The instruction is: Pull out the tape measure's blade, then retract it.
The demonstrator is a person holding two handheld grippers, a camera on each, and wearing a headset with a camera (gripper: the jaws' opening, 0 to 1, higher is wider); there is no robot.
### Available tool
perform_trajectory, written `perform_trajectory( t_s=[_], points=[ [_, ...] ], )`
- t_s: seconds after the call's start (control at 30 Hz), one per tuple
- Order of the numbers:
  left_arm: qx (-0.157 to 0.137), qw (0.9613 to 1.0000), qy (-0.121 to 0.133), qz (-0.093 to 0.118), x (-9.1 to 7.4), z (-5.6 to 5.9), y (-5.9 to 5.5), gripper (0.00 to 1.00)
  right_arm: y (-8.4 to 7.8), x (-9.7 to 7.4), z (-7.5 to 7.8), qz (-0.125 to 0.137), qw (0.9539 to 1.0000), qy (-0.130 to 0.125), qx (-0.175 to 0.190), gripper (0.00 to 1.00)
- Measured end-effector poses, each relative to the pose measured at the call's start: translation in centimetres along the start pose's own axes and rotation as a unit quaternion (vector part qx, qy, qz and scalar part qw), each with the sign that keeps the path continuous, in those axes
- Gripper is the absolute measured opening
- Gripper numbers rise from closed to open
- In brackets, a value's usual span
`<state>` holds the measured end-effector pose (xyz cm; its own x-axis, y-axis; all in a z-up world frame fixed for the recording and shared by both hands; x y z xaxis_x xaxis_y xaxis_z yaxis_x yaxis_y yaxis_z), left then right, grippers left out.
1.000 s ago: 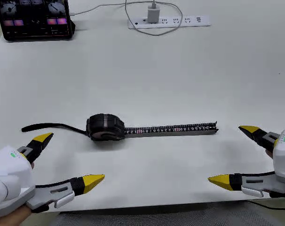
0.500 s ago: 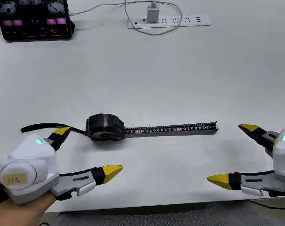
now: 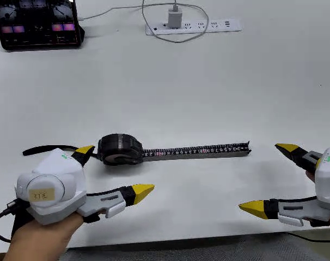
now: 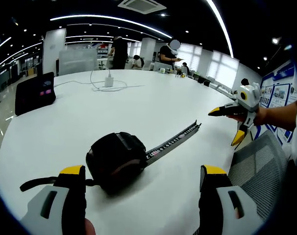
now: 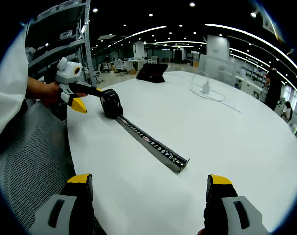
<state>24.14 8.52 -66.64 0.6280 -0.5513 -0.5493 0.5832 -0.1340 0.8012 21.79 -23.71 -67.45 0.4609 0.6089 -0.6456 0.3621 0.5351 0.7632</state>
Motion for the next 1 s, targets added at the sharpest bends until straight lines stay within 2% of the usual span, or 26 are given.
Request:
perform_trajectory(
  t_s=[0.23,0.6,0.8,0.87,0.93,1.0],
  points=[
    [-0.018,0.9998,0.007,0.004,0.5,0.1,-0.1,0.95,0.0,-0.1,0.2,0.001,1.0000,-0.001,0.001,0.95],
    [-0.029,0.9993,0.023,0.007,1.0,0.3,-0.2,0.95,0.2,0.0,0.6,0.000,1.0000,0.001,0.001,0.95],
    [-0.032,0.9986,0.043,0.007,1.3,0.3,-0.2,0.94,0.1,0.2,1.0,-0.009,0.9999,0.006,-0.010,0.92],
    [-0.024,0.9981,0.057,0.003,1.4,0.2,-0.3,0.92,0.1,0.3,1.2,-0.010,0.9998,0.006,-0.015,0.91],
    [-0.026,0.9979,0.060,0.005,1.6,0.4,-0.2,0.93,0.1,0.3,1.5,-0.008,0.9998,0.005,-0.016,0.90],
    [-0.027,0.9968,0.075,0.006,1.7,0.4,-0.2,0.91,0.2,0.3,1.8,-0.009,0.9997,0.005,-0.020,0.90]
  ],
)
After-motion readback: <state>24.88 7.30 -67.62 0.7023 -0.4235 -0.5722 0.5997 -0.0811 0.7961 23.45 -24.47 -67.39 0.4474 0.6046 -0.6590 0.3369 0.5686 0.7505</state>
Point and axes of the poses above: the centre of the closed fingertips' face, and the gripper's own axes: x roughly forward along the fingers, z roughly to its right, y roughly out of its top, the point moved 6 cm from there along -x, roughly backward along the fingers, and after that the axes turned 5 degrees about -x, right-handed, at the moved point
